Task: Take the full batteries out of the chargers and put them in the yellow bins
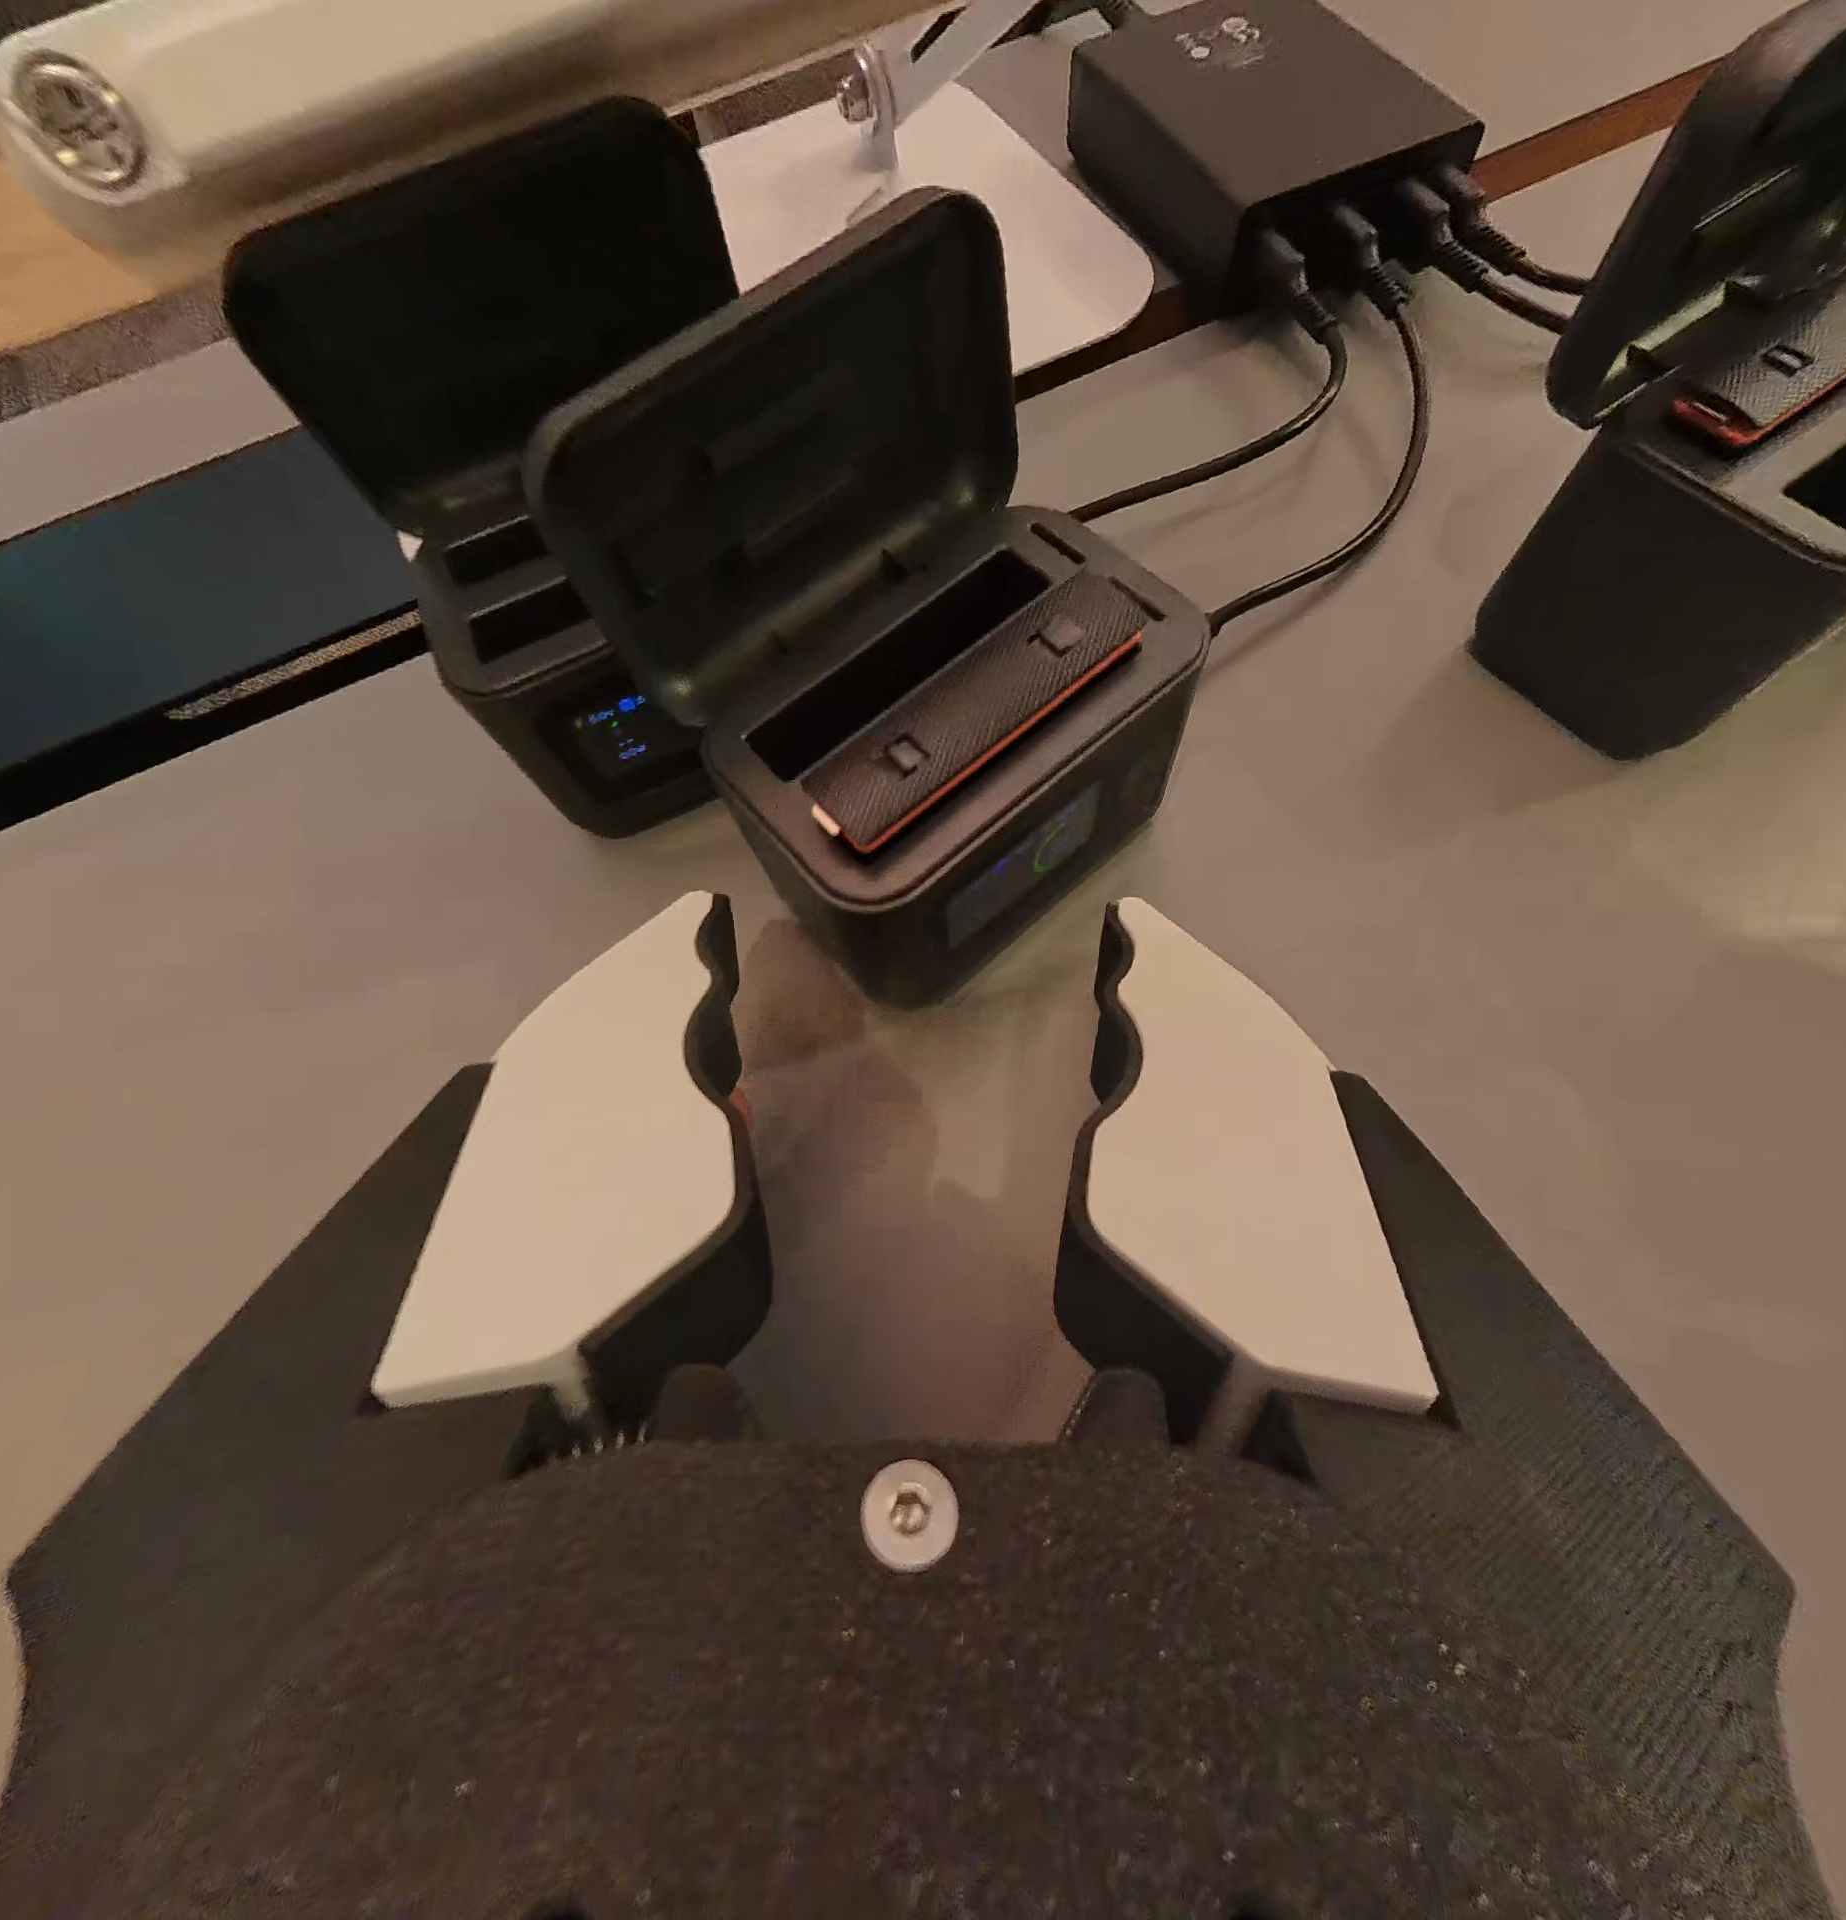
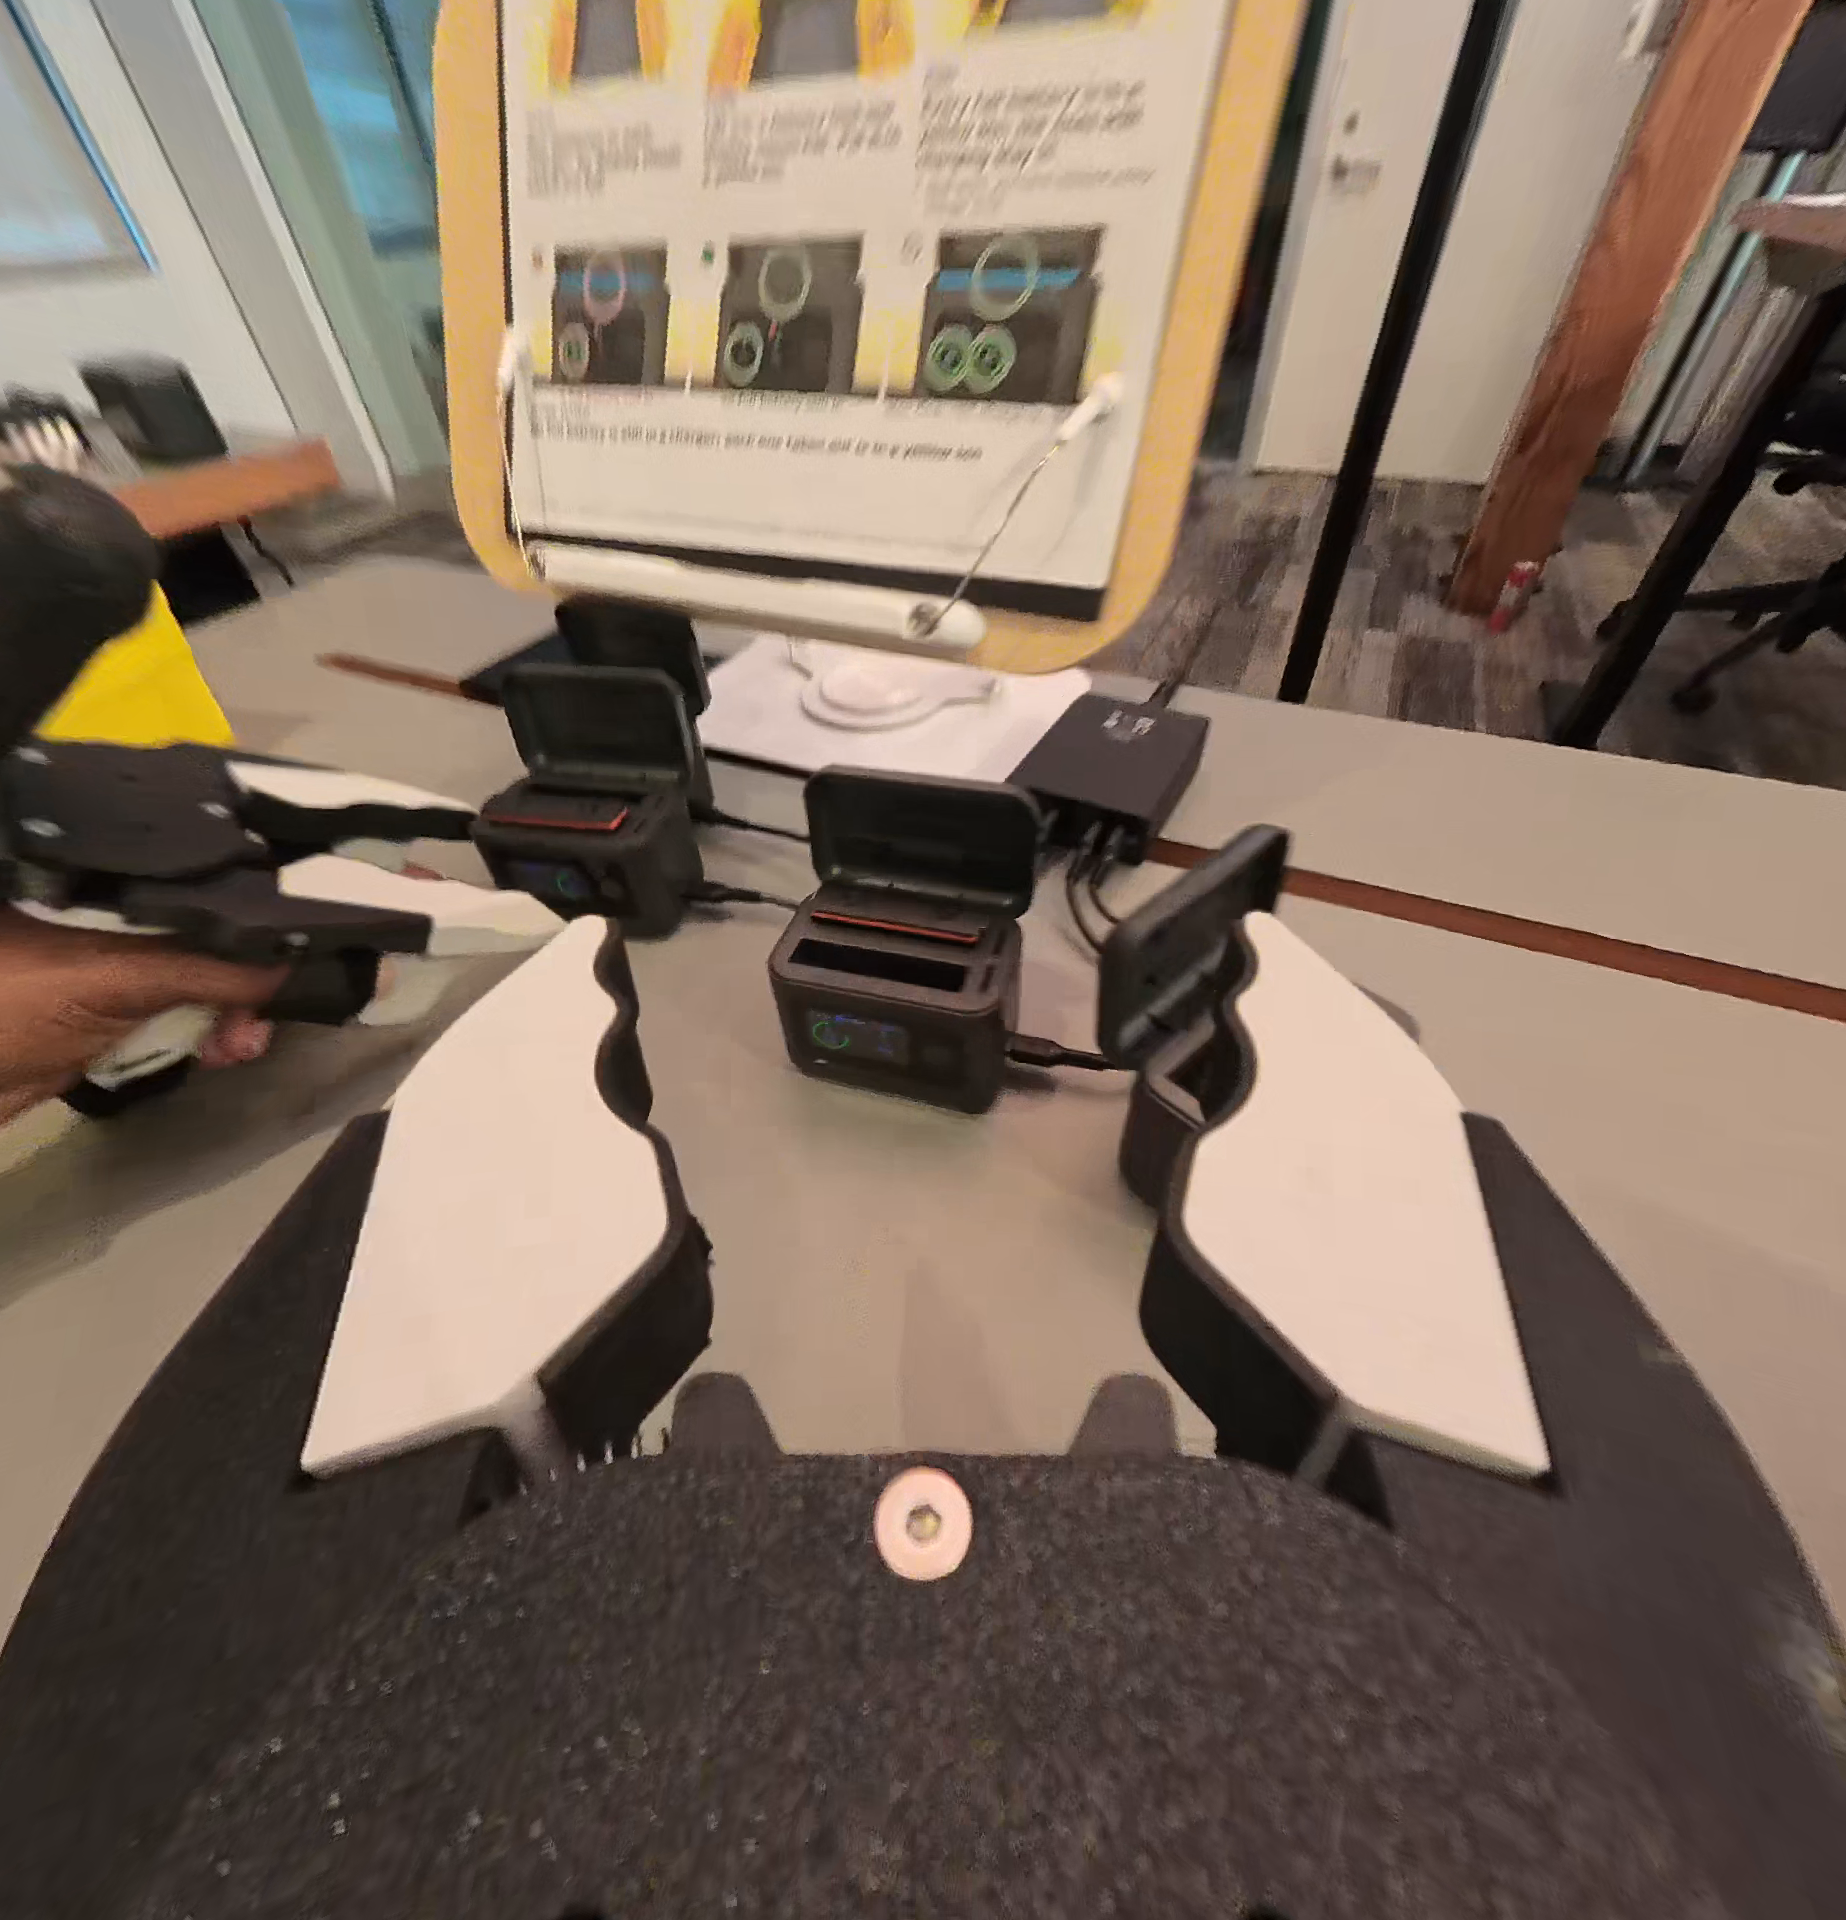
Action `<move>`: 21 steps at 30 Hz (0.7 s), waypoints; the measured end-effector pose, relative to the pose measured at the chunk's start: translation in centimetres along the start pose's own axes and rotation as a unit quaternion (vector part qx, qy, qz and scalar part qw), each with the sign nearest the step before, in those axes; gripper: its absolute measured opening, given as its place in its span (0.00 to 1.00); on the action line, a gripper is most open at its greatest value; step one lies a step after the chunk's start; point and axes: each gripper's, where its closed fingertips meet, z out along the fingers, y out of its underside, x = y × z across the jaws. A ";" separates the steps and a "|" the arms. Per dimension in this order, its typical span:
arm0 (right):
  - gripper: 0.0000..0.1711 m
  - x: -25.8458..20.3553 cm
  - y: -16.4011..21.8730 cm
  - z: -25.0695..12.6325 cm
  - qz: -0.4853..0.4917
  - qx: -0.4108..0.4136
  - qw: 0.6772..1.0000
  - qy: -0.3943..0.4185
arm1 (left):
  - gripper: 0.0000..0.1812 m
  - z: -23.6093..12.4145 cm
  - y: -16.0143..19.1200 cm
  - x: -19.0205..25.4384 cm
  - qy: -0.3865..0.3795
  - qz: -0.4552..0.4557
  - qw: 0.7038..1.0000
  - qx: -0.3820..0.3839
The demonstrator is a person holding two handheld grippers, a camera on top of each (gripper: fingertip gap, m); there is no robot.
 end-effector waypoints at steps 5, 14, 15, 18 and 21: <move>0.58 3.3 -0.4 -2.4 0.049 0.036 0.998 0.017 | 0.31 1.1 -0.9 1.3 0.019 0.014 1.000 0.001; 0.54 1.9 0.2 -1.9 0.035 0.029 0.999 -0.006 | 0.32 2.4 -2.2 4.4 0.051 0.054 0.997 0.008; 0.54 1.6 0.3 -1.8 0.029 0.028 0.999 -0.008 | 0.32 2.5 -2.2 4.5 0.053 0.056 0.997 0.009; 0.53 1.1 0.5 -1.7 0.017 0.028 0.999 -0.011 | 0.31 2.0 -2.4 4.2 0.049 0.049 0.997 0.020; 0.53 1.4 0.5 -1.7 0.011 0.032 0.999 -0.005 | 0.31 0.3 -3.4 3.3 0.035 0.034 0.998 0.051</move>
